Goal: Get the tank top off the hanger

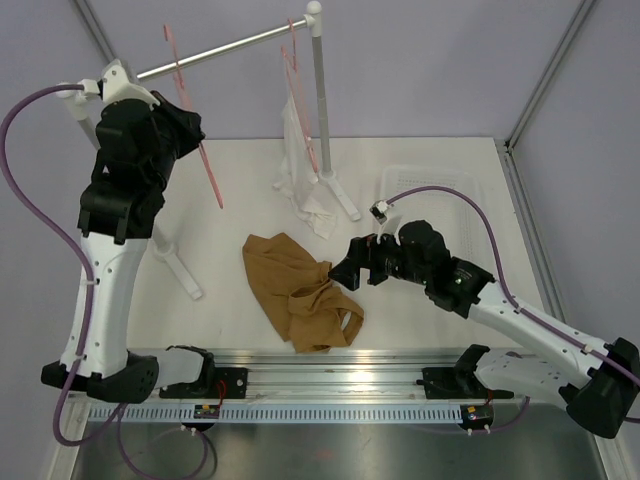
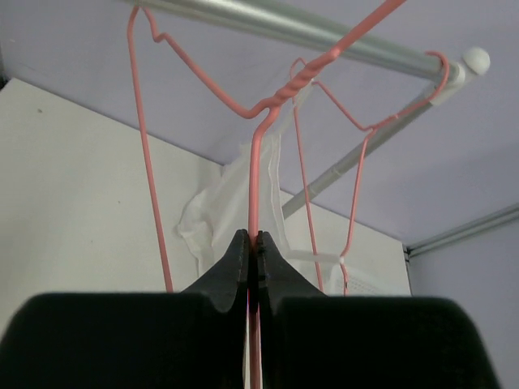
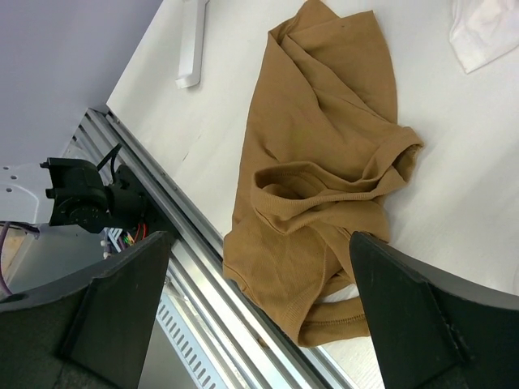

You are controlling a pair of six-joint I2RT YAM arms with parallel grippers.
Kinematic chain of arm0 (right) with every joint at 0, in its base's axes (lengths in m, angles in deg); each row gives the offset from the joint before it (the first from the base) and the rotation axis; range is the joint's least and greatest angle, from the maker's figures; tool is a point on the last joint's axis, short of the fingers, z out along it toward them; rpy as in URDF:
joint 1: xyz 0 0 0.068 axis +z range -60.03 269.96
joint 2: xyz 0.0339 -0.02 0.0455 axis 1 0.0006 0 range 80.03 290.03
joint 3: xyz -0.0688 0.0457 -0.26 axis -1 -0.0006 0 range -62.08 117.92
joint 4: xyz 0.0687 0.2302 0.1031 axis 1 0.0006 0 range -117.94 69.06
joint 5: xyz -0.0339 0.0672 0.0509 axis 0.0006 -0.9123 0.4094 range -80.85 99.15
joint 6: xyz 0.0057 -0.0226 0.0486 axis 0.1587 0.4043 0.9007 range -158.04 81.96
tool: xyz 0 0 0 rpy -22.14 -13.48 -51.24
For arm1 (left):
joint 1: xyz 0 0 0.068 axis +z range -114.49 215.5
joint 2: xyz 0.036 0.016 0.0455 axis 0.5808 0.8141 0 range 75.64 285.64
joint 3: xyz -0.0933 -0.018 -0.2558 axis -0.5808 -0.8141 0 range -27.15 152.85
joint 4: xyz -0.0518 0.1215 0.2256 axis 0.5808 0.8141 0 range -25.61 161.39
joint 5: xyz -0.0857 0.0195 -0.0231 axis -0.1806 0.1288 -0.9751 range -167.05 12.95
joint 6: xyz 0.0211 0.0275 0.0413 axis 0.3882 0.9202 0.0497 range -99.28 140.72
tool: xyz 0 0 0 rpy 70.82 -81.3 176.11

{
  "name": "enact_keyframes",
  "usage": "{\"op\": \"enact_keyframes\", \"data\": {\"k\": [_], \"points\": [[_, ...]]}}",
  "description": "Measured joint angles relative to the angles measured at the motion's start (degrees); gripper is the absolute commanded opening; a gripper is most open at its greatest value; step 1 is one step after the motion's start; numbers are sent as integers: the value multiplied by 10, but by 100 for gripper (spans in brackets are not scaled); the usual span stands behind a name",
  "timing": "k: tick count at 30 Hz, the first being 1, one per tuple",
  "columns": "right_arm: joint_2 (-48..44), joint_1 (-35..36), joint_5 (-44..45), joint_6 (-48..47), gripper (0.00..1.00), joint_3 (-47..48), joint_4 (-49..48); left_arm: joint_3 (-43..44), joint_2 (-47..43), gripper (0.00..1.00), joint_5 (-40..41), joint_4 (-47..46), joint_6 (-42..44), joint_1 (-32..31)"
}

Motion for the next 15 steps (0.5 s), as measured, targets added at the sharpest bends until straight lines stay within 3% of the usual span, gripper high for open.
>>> {"op": "enact_keyframes", "data": {"k": [7,15], "points": [[-16,0,-20,9,99,-10,-19,37,66,0,-100,-4,-5,94],[-52,0,-43,40,100,-52,-71,24,98,0,-160,-12,-20,125]]}}
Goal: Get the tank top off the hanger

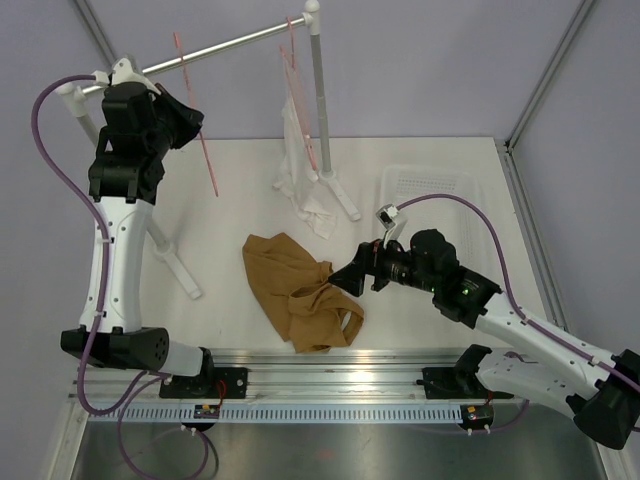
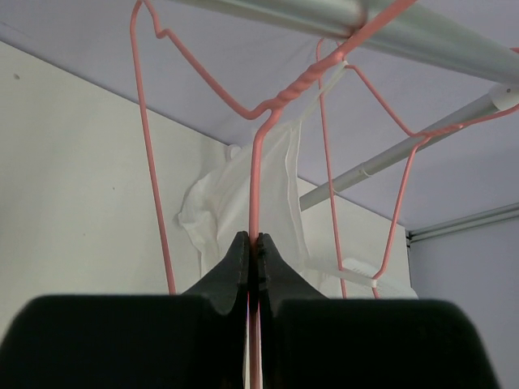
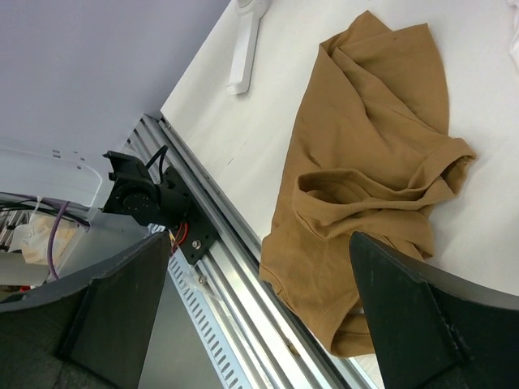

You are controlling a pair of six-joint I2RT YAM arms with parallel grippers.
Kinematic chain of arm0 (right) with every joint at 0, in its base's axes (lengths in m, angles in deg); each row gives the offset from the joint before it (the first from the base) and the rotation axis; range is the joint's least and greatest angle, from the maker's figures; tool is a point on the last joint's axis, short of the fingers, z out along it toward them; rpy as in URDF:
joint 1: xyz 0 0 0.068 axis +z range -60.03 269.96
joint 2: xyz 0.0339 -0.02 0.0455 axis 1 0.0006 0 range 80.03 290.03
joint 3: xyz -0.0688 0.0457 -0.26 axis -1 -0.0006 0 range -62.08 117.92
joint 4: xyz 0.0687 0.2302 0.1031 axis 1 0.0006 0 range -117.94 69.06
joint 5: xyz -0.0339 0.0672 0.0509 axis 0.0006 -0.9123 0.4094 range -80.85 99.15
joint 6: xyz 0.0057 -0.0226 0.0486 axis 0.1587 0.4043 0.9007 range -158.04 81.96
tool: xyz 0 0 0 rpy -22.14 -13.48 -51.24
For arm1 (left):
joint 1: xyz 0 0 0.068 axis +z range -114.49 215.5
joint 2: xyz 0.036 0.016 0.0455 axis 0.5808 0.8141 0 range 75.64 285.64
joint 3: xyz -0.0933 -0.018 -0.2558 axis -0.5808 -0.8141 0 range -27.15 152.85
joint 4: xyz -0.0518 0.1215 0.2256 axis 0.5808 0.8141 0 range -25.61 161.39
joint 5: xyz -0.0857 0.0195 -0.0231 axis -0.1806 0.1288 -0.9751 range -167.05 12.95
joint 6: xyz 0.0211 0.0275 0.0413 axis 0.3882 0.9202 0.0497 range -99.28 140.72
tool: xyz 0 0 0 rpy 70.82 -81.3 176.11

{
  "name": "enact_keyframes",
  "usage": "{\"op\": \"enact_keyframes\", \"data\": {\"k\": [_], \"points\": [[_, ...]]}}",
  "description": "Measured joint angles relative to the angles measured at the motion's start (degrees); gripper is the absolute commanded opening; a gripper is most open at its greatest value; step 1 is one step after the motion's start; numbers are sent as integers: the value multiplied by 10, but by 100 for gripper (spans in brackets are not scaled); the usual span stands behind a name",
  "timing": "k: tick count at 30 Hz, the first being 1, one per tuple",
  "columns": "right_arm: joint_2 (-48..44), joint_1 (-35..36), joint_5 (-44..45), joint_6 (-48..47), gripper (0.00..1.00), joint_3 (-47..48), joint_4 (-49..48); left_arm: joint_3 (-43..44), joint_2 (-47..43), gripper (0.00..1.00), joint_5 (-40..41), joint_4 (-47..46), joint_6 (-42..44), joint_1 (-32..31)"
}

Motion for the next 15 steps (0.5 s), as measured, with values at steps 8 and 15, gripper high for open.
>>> {"op": "enact_keyframes", "data": {"k": [8,15], "points": [[32,0,-18,2,100,-1,-7,-96,-28,0,-35,-49,-26,12],[106,24,5,-9,100,22,16,-149,-85,99,-61,-76,-48,14]]}}
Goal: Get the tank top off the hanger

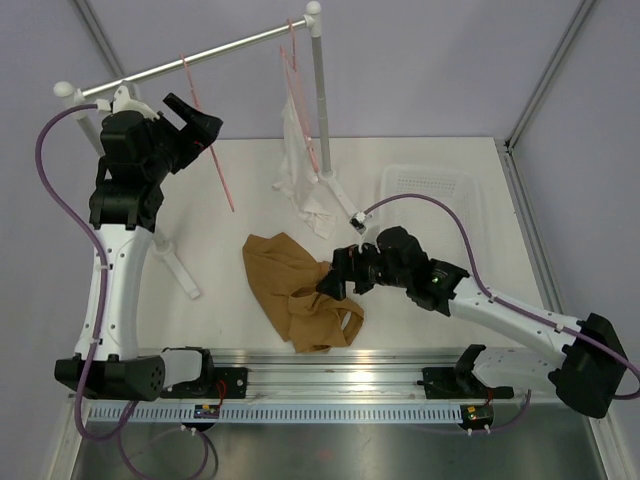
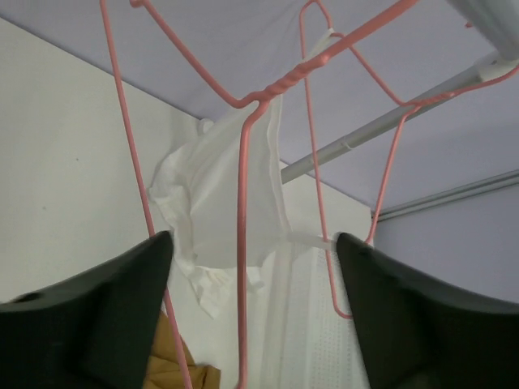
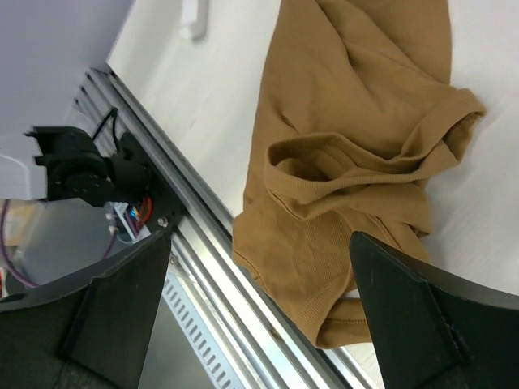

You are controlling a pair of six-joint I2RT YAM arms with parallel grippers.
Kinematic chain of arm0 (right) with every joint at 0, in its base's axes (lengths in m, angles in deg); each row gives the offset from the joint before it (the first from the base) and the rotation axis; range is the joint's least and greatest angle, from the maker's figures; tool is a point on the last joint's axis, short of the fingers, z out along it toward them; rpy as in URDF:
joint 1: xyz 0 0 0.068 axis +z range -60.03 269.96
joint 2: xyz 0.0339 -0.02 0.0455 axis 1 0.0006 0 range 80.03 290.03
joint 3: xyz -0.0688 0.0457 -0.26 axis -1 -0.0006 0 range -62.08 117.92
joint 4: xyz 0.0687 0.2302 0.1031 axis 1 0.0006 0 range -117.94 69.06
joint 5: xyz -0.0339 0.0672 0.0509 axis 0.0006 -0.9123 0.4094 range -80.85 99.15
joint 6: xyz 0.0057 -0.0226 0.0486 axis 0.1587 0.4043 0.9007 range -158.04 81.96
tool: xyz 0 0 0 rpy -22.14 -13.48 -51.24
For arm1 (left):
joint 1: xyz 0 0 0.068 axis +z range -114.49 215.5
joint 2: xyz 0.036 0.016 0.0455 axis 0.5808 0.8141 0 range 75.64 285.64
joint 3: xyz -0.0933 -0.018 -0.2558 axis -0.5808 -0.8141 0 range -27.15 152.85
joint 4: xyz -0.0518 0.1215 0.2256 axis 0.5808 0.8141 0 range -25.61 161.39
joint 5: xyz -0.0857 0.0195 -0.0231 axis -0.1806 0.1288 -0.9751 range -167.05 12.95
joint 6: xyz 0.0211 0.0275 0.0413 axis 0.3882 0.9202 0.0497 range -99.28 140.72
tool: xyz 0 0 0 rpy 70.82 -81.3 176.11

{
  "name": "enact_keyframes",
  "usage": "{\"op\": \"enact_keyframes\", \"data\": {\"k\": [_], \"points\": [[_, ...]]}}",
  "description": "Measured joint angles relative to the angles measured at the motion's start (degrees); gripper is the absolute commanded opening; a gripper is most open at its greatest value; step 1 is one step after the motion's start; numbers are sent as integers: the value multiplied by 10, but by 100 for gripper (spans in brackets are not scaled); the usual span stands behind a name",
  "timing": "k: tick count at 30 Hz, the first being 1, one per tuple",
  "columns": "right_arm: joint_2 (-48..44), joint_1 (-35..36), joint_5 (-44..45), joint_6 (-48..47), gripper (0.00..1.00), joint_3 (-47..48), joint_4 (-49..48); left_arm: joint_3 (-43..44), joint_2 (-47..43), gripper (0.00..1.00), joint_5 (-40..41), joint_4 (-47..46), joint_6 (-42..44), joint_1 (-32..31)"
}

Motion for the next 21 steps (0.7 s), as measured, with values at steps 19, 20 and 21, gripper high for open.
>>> {"op": "enact_keyframes", "data": {"k": [19,20,21], "points": [[356,152,255,-94,100,189,66,-362,-504,99,63,73,136,1],[379,155,262,-98,100,200,68,-382,-514,99,73,76,142,1],[397,158,269,-101,100,210,69,-399,-519,99,83,81,148,1]]}}
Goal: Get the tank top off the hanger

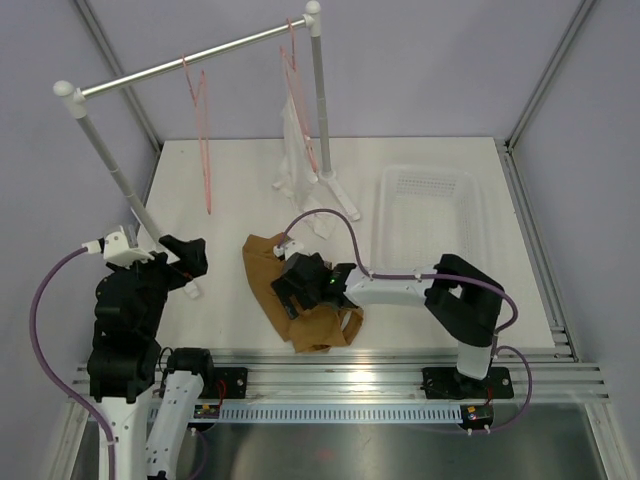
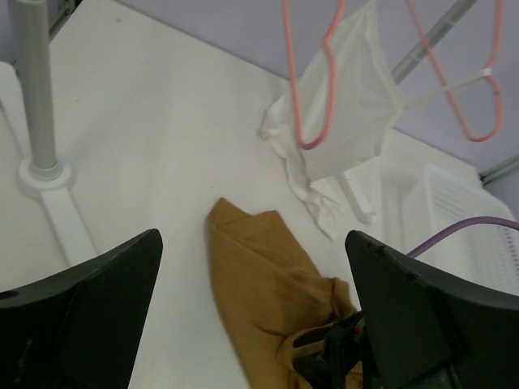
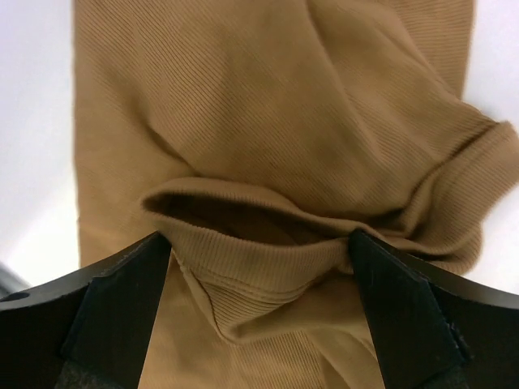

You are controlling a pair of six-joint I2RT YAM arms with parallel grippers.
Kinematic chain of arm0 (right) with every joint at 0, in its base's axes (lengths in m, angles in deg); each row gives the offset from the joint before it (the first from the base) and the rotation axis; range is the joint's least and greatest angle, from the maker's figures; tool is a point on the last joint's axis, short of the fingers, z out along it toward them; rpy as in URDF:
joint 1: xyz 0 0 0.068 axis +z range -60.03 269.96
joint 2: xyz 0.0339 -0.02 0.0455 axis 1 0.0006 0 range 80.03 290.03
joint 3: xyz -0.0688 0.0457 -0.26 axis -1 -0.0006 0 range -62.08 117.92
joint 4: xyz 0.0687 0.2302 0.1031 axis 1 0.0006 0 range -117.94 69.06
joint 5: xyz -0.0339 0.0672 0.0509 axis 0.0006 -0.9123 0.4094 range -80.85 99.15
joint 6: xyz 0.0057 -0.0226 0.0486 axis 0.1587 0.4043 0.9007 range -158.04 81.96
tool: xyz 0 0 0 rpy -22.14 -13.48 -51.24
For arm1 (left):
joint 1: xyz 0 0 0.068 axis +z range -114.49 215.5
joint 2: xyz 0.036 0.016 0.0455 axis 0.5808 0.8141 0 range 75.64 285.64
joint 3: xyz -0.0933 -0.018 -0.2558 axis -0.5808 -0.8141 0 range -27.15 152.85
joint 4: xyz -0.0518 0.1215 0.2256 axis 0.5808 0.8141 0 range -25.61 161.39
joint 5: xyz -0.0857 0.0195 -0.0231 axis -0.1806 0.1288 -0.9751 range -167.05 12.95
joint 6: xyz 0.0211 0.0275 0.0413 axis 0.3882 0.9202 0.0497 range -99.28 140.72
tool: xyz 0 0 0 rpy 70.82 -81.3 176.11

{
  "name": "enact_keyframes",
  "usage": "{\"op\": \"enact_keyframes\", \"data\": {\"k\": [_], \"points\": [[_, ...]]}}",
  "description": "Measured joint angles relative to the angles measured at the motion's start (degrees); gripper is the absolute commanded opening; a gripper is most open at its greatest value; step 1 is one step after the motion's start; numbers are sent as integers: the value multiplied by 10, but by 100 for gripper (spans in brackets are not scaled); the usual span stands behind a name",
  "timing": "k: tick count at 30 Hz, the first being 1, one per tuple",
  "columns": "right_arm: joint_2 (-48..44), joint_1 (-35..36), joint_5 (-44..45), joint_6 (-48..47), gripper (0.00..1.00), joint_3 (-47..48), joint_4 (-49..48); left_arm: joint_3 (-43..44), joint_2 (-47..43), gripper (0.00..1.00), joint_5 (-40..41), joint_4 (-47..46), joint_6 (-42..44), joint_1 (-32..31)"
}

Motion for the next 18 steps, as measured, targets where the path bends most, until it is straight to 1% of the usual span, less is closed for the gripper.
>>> {"op": "enact_keyframes", "data": {"k": [2,3,4,5,6,7,8,9,14,16,18], "points": [[41,12,23,-7,99,24,6,-25,-2,99,17,7,9,0],[57,19,34,-10,97,34,9,-35,0,99,26,12,13,0],[69,24,40,-10,92,42,11,-41,1,99,31,17,17,0],[74,28,46,-13,83,49,12,-44,3,99,33,19,20,0],[78,31,48,-17,50,54,11,-45,3,99,33,18,22,0],[81,33,46,-18,35,57,10,-45,3,99,33,17,24,0],[84,34,46,-19,16,60,9,-45,3,99,33,16,25,0],[85,35,47,-20,0,62,7,-45,3,99,33,16,26,0],[60,36,50,-15,0,52,20,-45,3,99,33,15,30,0],[17,36,51,-16,0,34,43,-46,2,99,33,15,30,0],[-49,36,56,-19,0,24,72,-46,-1,99,35,14,30,0]]}}
